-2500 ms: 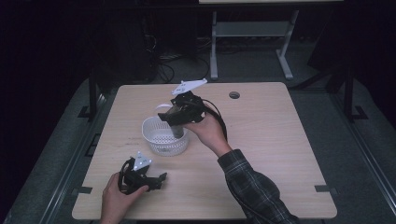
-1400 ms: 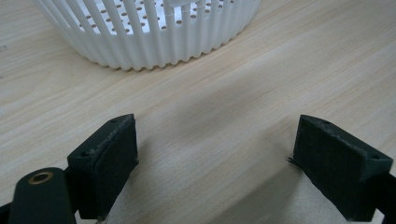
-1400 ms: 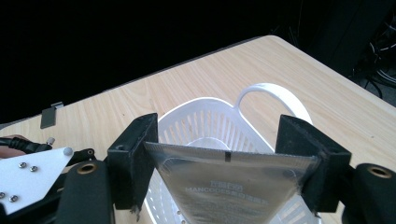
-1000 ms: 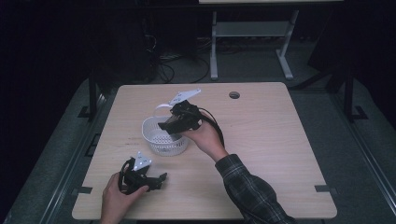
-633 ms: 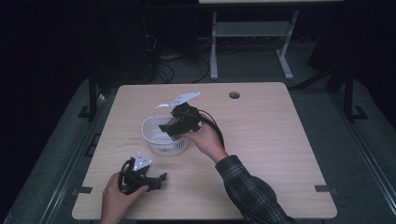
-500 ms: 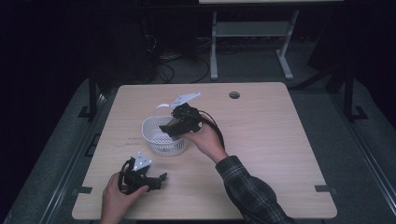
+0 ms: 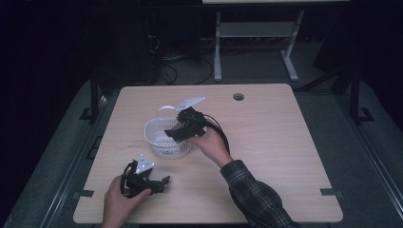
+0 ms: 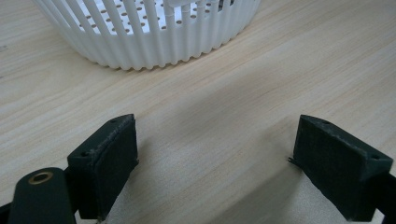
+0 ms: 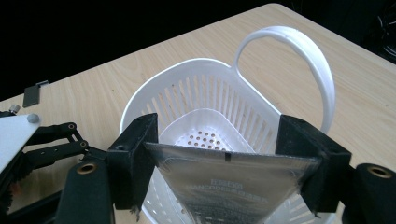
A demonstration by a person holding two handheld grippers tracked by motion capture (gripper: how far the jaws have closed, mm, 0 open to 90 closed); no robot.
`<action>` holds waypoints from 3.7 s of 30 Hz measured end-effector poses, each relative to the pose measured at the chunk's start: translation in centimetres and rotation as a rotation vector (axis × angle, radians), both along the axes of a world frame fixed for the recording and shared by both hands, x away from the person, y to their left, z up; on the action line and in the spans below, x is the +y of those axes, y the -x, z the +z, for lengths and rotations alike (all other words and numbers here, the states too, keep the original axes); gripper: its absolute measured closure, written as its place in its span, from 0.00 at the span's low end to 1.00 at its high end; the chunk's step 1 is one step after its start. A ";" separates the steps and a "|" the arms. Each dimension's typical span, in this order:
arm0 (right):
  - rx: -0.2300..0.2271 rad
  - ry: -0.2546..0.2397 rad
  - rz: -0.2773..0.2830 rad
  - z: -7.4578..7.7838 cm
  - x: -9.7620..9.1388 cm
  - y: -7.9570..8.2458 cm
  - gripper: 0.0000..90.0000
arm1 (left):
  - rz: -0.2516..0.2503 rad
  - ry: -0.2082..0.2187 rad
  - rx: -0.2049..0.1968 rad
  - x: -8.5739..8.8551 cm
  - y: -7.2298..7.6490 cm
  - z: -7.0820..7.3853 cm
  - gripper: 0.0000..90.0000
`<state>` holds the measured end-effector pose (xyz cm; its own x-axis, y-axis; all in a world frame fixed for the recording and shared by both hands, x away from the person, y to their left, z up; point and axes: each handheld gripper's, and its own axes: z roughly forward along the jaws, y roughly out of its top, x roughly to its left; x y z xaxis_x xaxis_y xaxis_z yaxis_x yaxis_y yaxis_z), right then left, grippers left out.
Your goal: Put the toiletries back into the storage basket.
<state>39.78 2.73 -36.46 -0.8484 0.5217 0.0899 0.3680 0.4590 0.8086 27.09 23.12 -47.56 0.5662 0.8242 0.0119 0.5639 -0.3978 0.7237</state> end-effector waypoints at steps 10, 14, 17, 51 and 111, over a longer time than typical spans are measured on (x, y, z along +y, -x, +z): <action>0.003 0.004 0.000 -0.3 0.0 0.0 0.33 | -0.001 -0.001 0.000 0.0 0.0 0.0 0.14; 0.004 0.007 0.001 -0.5 0.0 0.0 0.33 | -0.001 -0.003 0.000 0.0 0.0 0.0 0.14; 0.004 0.013 0.005 -0.7 0.0 0.0 0.33 | -0.001 -0.002 0.001 0.0 0.0 0.0 0.14; 0.010 -0.012 -0.017 -0.7 -3.7 1.3 0.14 | 0.001 -0.001 0.001 0.0 0.0 0.0 0.14; 0.043 0.099 -0.353 -8.4 -23.4 10.9 0.03 | -0.008 -0.001 0.000 0.0 0.0 0.0 0.14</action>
